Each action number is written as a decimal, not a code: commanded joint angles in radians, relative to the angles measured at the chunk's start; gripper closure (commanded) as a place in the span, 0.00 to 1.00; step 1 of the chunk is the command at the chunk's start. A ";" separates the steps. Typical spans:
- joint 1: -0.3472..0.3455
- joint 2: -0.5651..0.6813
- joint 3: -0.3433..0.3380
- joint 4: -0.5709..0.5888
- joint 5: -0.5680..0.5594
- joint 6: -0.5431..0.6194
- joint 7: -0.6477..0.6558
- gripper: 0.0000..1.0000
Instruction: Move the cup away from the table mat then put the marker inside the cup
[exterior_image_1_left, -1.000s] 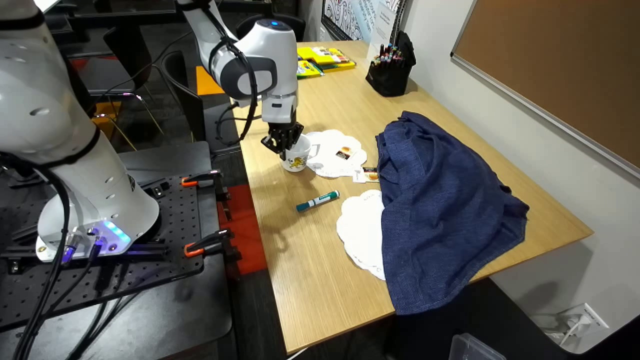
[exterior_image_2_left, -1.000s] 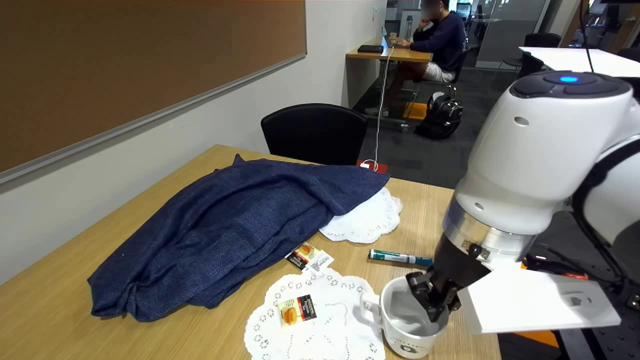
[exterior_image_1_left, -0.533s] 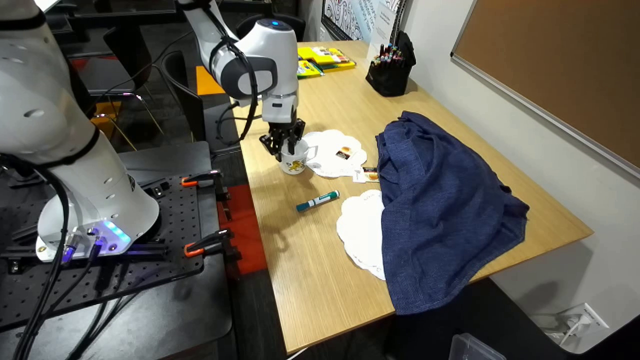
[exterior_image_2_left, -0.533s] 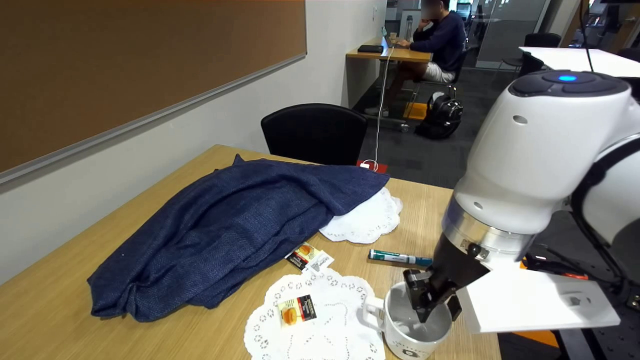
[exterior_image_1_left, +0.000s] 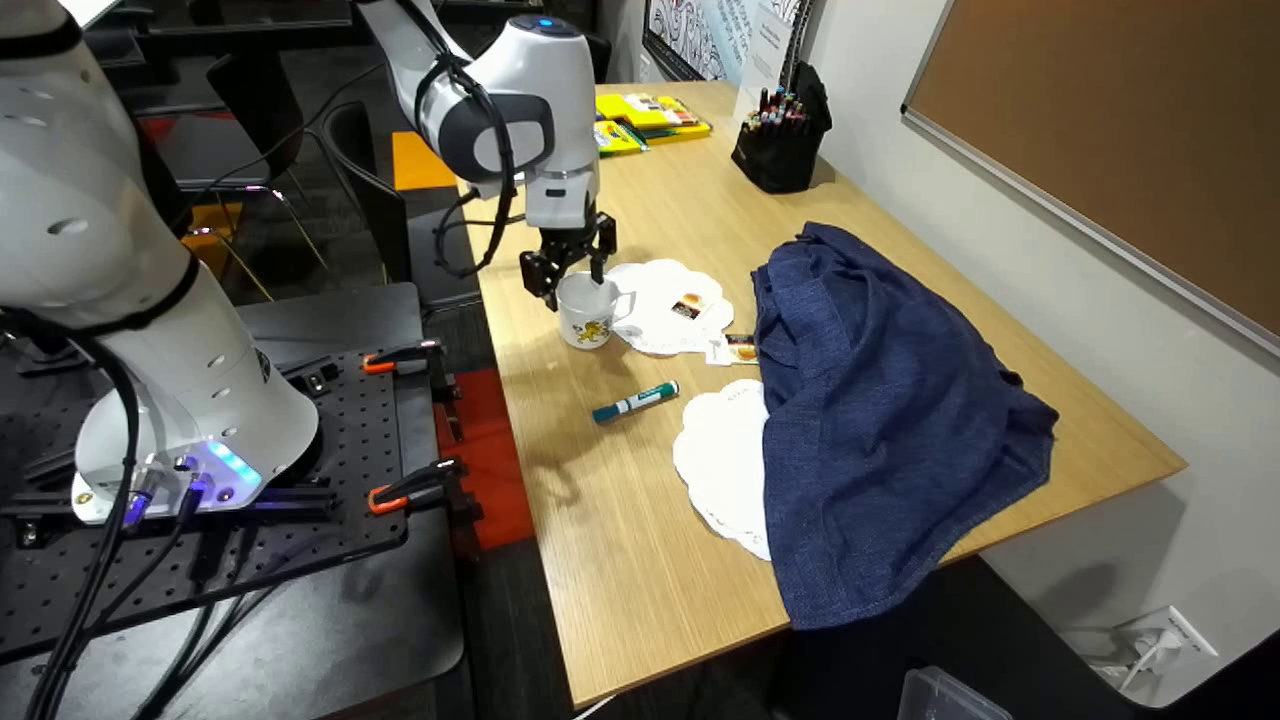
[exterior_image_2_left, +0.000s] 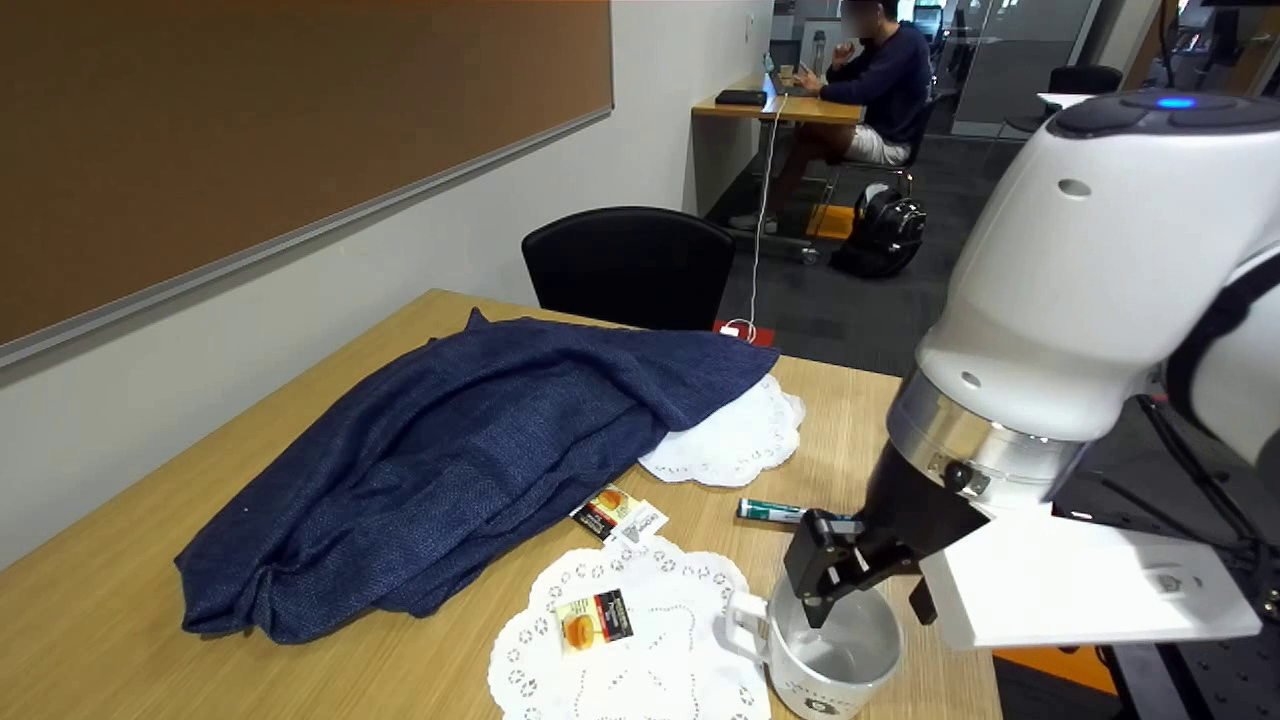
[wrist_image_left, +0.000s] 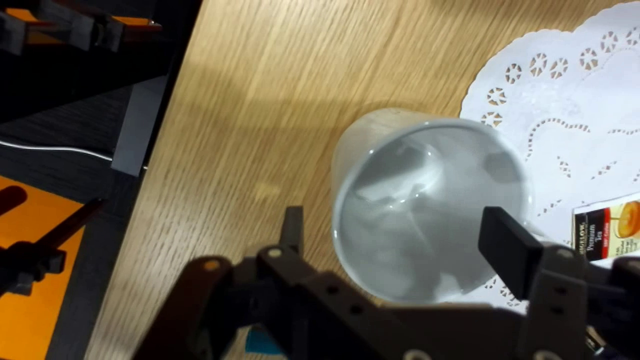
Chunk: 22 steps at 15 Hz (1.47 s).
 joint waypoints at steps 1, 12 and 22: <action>-0.038 -0.119 0.037 -0.036 0.007 -0.069 -0.021 0.01; -0.119 -0.339 0.018 0.041 0.244 -0.489 -0.619 0.00; -0.278 -0.286 -0.004 0.170 0.122 -0.667 -0.968 0.00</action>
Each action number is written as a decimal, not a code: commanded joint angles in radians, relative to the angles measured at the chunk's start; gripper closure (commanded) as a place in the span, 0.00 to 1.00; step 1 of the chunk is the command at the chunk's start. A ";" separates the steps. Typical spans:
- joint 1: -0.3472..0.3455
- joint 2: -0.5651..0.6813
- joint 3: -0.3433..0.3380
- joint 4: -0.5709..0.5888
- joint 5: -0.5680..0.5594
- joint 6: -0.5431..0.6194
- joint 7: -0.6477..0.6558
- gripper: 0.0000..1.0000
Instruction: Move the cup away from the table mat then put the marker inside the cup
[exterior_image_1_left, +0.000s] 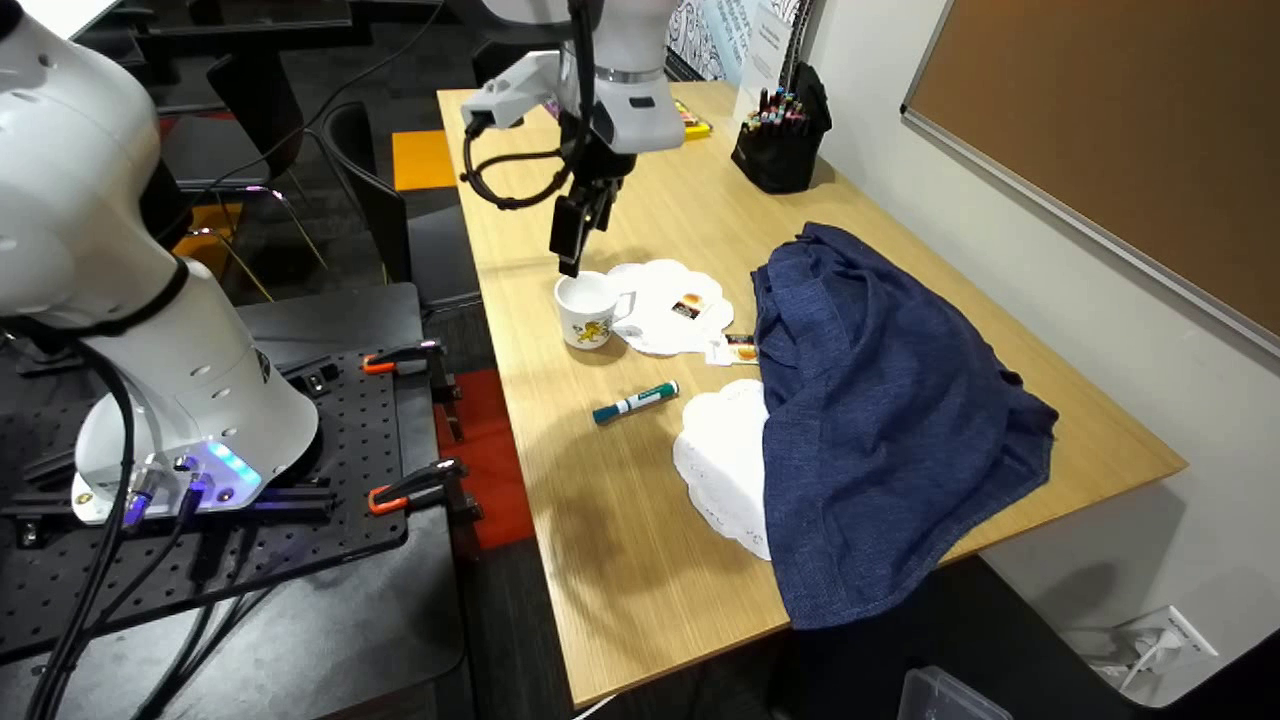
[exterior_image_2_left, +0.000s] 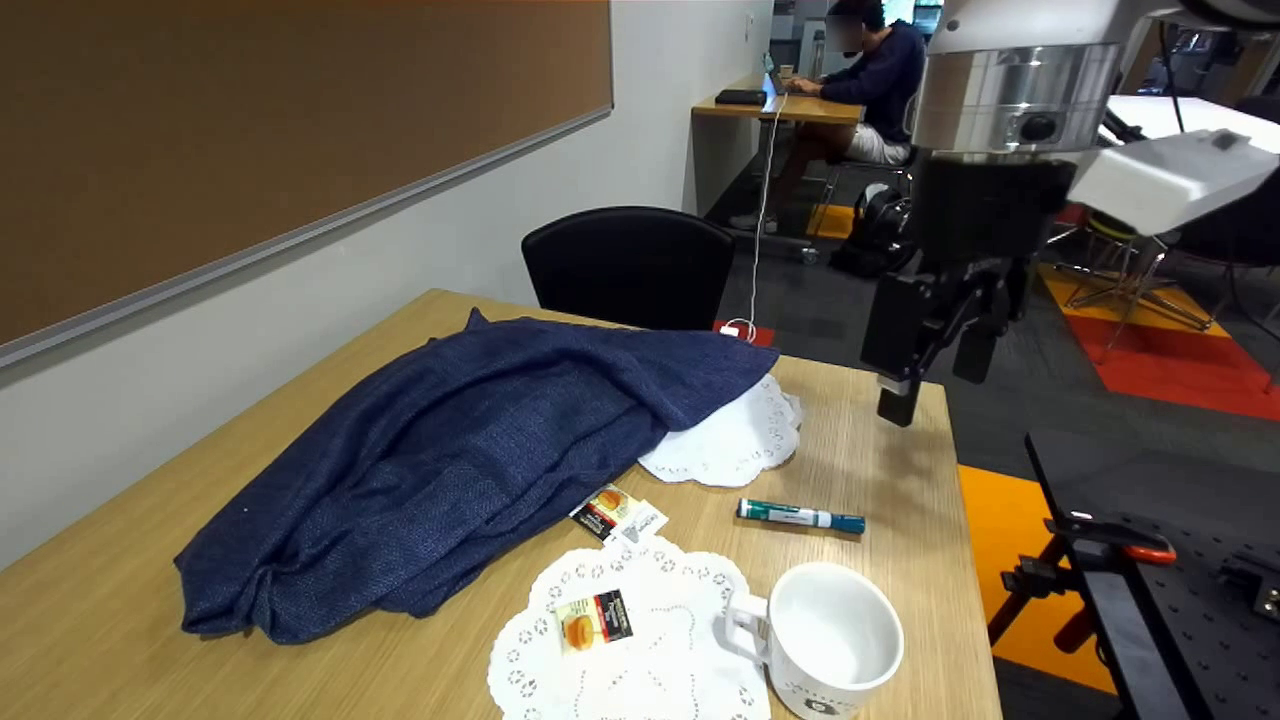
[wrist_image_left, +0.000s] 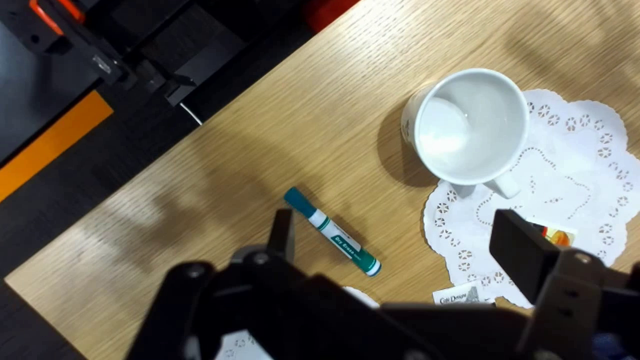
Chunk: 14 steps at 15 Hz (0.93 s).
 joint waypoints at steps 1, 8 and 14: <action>-0.025 0.069 -0.010 0.027 -0.019 -0.005 -0.165 0.00; -0.030 0.139 -0.026 0.003 -0.037 0.009 -0.324 0.00; -0.029 0.159 -0.027 0.006 -0.039 0.013 -0.330 0.00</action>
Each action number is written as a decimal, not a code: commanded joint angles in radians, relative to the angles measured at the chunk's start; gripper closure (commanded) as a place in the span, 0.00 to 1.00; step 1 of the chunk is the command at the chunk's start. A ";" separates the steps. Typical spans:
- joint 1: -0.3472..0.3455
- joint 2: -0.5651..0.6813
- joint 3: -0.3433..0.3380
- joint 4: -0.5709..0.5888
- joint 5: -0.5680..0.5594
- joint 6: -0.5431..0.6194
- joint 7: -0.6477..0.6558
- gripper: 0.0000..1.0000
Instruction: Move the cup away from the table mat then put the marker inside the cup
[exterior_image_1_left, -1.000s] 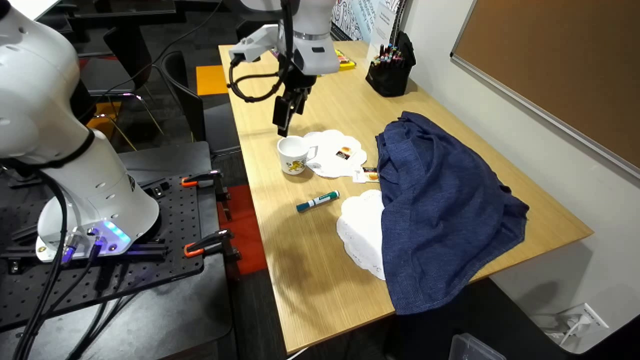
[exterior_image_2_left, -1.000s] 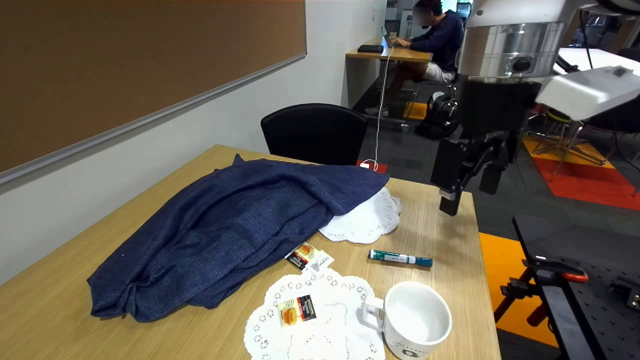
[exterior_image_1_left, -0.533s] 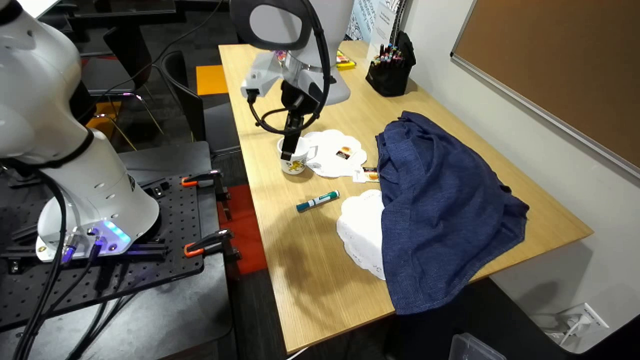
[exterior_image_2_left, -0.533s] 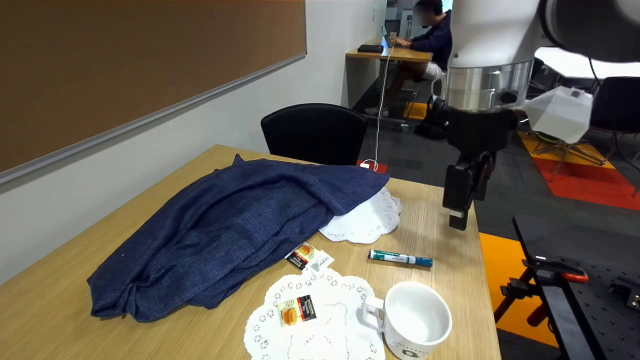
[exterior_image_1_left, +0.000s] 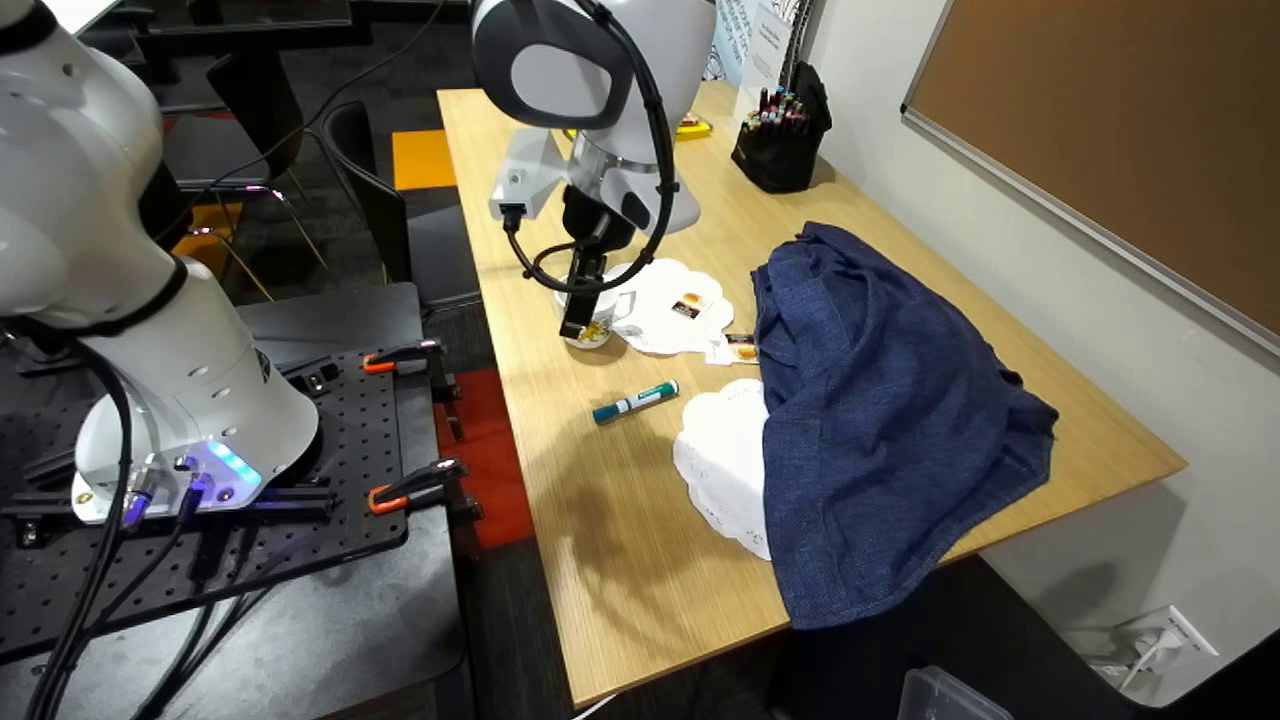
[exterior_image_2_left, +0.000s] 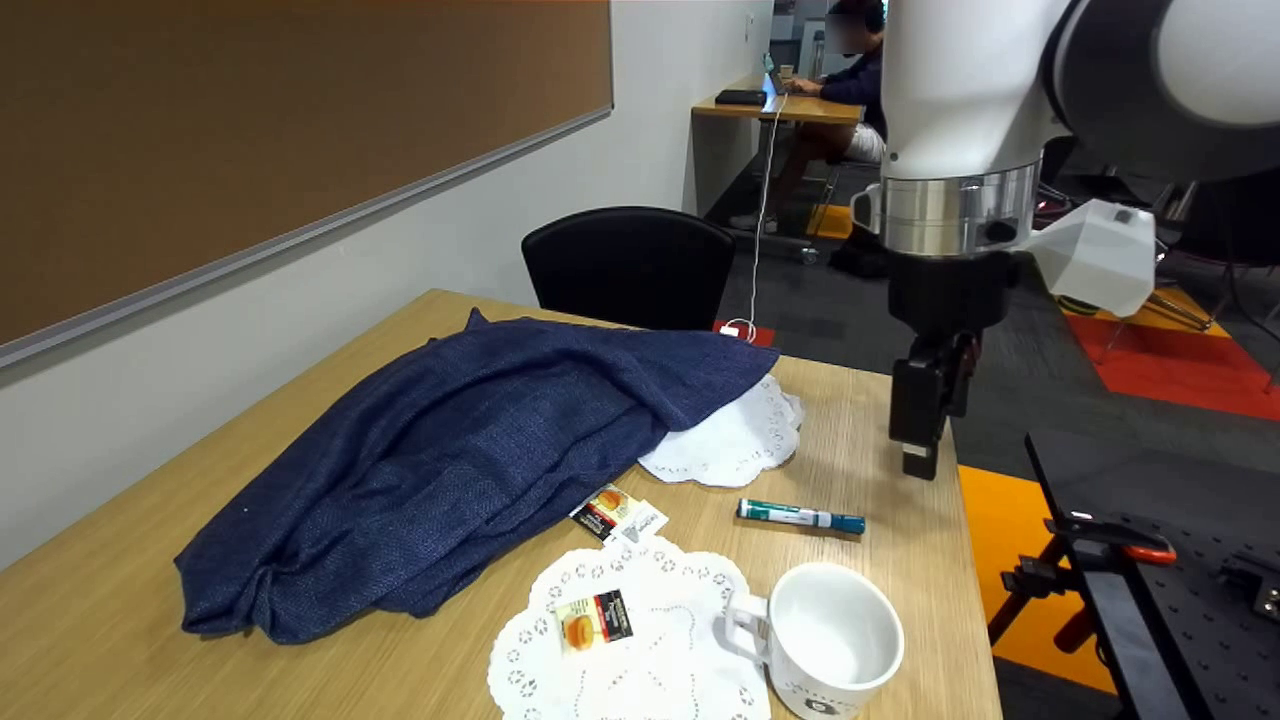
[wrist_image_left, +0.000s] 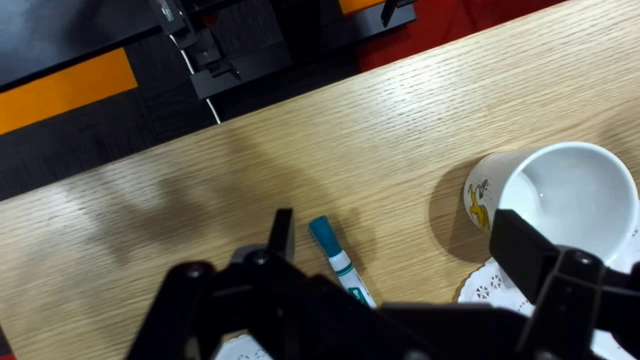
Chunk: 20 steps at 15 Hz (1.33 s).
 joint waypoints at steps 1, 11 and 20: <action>-0.003 0.006 0.004 -0.001 -0.015 0.026 0.009 0.00; 0.006 0.114 0.010 -0.019 -0.054 0.280 -0.043 0.00; -0.015 0.219 0.013 -0.014 -0.097 0.342 -0.454 0.00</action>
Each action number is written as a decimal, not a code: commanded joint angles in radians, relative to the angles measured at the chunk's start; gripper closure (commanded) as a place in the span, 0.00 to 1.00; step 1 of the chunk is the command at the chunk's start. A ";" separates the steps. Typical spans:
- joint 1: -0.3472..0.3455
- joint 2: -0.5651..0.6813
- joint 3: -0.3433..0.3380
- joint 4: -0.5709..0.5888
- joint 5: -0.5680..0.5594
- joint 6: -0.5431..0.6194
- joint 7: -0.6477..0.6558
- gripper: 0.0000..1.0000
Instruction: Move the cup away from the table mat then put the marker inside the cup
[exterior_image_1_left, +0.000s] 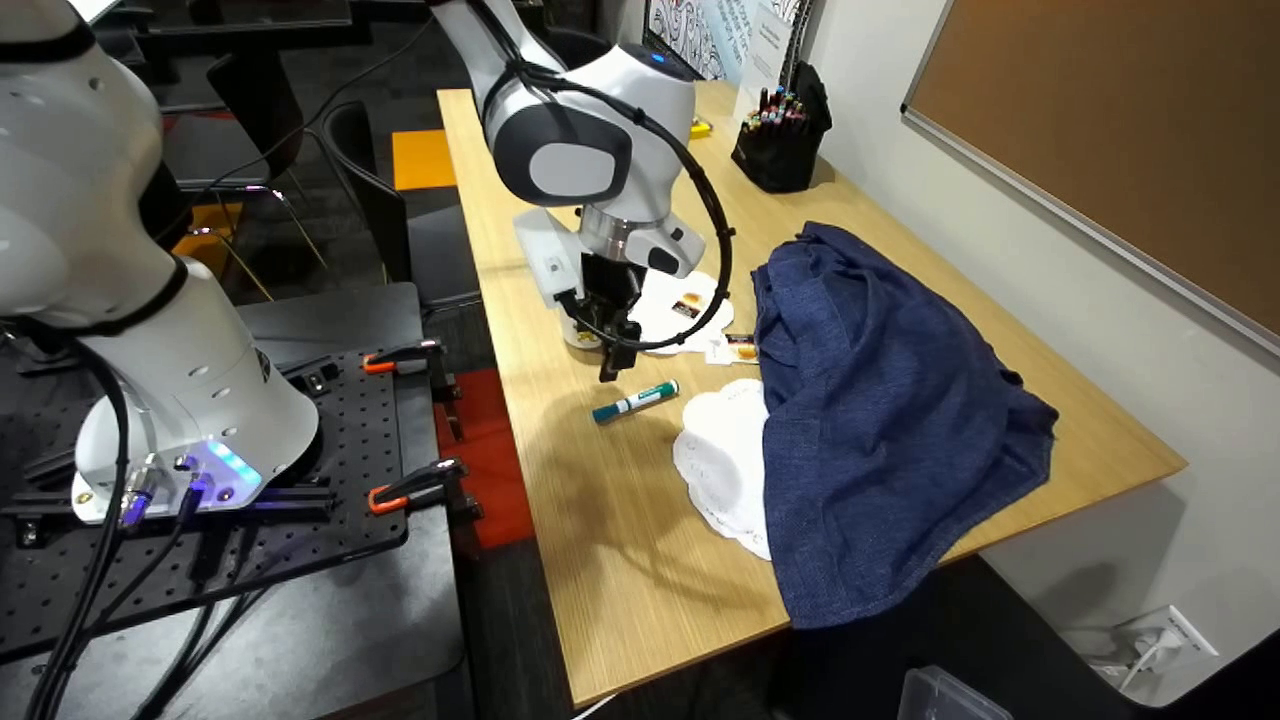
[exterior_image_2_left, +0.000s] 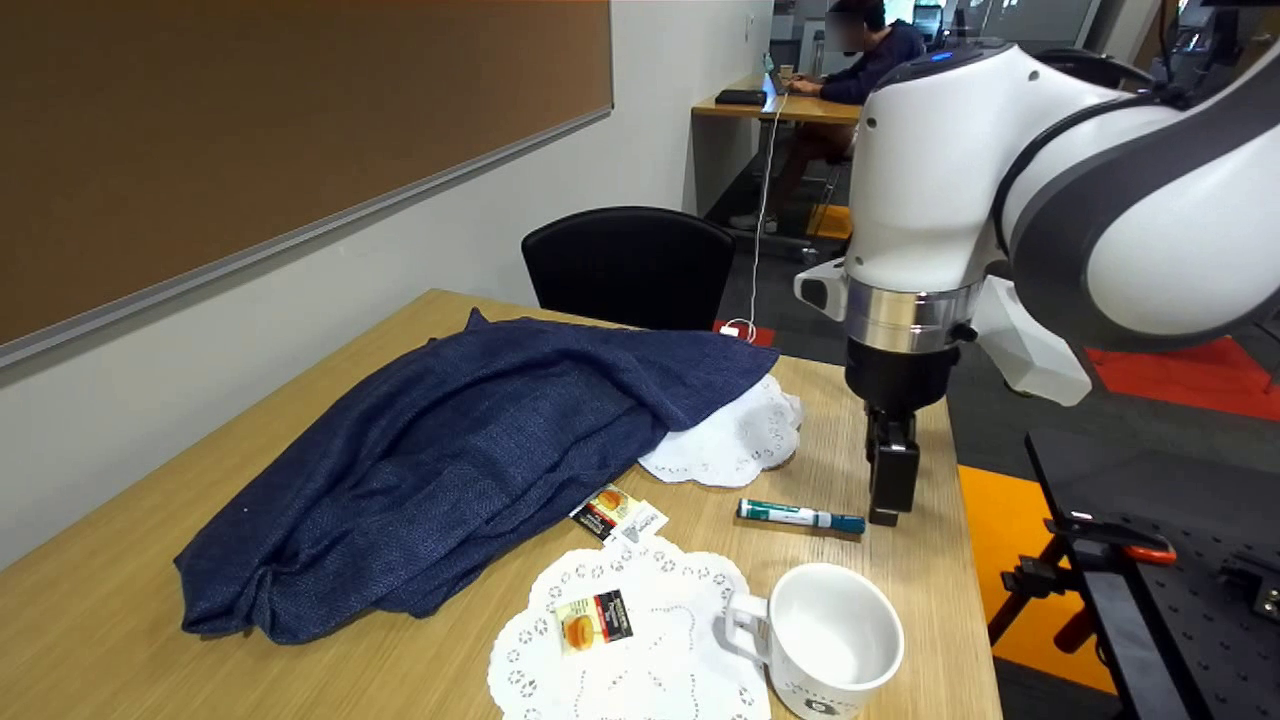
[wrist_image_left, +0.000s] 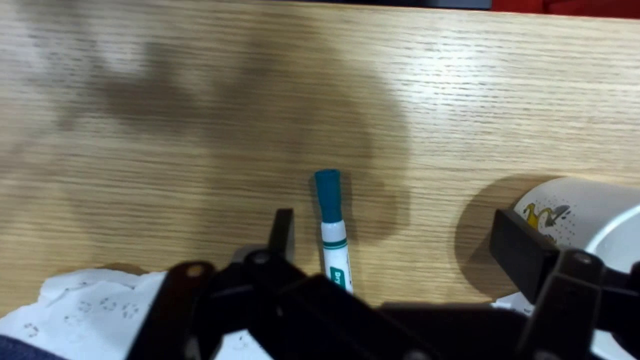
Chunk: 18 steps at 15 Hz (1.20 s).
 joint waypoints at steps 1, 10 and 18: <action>-0.002 0.008 0.000 0.001 0.004 0.009 -0.057 0.00; -0.028 0.042 0.006 0.014 0.076 0.097 -0.208 0.00; -0.089 0.134 0.038 0.045 0.210 0.238 -0.380 0.00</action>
